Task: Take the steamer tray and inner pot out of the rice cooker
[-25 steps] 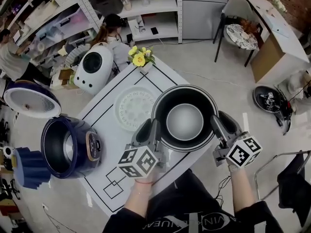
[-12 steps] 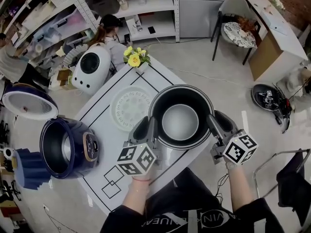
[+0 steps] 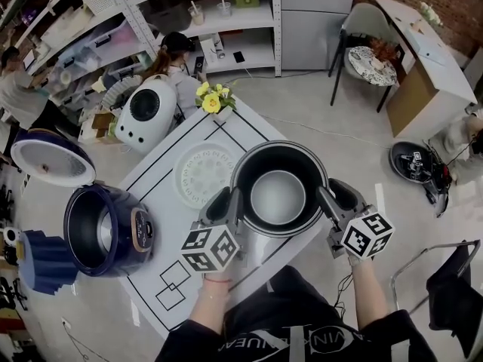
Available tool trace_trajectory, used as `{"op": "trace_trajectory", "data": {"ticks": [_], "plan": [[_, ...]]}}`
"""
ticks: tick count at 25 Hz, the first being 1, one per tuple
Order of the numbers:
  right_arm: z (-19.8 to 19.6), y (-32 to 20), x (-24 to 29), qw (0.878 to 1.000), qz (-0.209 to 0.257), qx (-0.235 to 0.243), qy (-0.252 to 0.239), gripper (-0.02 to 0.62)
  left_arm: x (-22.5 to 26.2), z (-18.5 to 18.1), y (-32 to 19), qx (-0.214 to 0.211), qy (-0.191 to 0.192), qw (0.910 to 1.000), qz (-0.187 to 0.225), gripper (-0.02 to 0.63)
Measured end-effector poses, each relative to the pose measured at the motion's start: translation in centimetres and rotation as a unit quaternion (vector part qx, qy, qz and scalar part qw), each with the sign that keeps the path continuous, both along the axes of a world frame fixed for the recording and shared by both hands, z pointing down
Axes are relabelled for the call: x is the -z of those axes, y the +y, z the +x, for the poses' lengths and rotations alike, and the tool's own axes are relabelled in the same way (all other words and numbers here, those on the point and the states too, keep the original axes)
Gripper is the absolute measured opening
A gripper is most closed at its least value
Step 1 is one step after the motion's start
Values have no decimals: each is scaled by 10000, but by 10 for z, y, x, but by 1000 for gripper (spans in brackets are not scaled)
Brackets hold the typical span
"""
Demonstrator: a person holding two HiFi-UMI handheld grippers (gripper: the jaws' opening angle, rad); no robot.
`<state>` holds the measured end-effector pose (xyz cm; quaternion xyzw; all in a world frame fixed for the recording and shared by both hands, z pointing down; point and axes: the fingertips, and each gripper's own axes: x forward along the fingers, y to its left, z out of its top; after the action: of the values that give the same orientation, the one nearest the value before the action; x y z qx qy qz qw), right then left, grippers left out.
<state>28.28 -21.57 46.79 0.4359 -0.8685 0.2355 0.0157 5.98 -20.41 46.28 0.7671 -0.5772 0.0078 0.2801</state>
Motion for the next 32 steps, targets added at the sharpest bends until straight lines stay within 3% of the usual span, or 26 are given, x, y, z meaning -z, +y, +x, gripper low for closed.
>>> {"op": "trace_trajectory", "data": {"ticks": [4,7,14,22,32], "plan": [[-1,1,2,9991,122,133,383,144,1,0,1,-30,-63,10000,19,84],[2,2,9,9977,315,166,568,143,12,-3,0,-67,-323,9990,300,83],[-4,2,39,9965,672,270,418,94,48,-12,0,46,-647,9932,970,60],[-18,1,70,9931,1068,364,304,51,77,-35,7,313,-1058,9844,1369,42],[-17,-6,105,9872,1560,219,254,3,114,-50,13,442,-1199,9749,1825,20]]}}
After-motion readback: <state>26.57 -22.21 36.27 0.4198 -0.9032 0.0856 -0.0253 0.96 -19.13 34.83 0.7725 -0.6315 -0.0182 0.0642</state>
